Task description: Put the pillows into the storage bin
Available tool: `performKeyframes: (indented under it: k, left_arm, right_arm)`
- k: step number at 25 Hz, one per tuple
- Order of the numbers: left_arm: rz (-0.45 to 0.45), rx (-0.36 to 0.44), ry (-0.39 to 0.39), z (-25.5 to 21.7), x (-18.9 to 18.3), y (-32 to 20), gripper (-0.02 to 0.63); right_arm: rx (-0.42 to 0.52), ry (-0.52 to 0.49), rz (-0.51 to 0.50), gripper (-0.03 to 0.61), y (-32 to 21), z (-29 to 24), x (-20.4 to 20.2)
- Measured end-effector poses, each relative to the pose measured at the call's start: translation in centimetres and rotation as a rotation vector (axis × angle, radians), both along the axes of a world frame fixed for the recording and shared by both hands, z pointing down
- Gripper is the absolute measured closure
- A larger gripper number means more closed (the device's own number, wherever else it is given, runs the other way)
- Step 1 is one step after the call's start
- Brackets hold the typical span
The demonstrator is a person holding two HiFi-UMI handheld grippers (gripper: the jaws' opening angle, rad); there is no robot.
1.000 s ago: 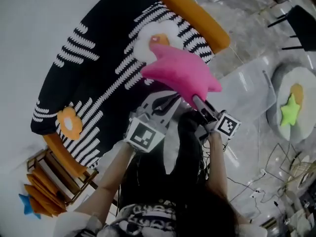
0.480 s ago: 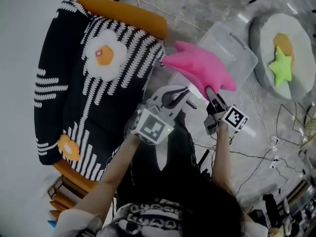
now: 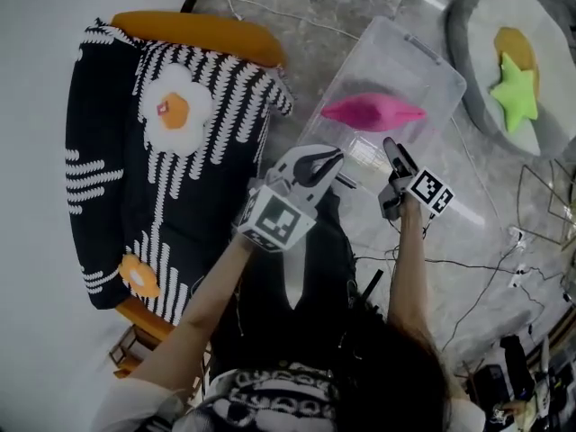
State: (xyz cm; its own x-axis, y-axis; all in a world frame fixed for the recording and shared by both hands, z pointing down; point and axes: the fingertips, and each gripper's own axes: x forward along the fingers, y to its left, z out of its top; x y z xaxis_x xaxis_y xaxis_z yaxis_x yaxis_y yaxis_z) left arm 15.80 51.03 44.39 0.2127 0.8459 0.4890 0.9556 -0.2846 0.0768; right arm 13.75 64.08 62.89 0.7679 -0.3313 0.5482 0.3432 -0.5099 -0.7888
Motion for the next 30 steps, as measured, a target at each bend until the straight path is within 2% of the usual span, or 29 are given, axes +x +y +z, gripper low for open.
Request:
performKeyframes:
  k: [3, 8, 13, 23, 30]
  left_arm:
    - [-0.029, 0.018, 0.001, 0.4, 0.7, -0.9, 0.597]
    - [-0.132, 0.025, 0.015, 0.8, 2.8, -2.8, 0.597]
    - [-0.217, 0.025, 0.023, 0.0, 4.3, -7.5, 0.597]
    - [-0.468, 0.036, -0.008, 1.4, 7.5, -24.0, 0.597]
    - [-0.615, 0.053, -0.029, 2.9, 8.0, -38.1, 0.597]
  right_arm:
    - [-0.042, 0.000, -0.102, 0.285, -1.7, -0.2, 0.6]
    - [-0.119, 0.011, -0.280, 0.285, -4.5, -0.7, 2.6]
    - [-0.148, 0.042, -0.427, 0.285, -10.4, -2.0, 5.2]
    - [-0.124, 0.086, -0.847, 0.285, -32.5, -2.1, 10.8]
    - [-0.110, 0.074, -1.047, 0.285, -49.1, 0.1, 11.6]
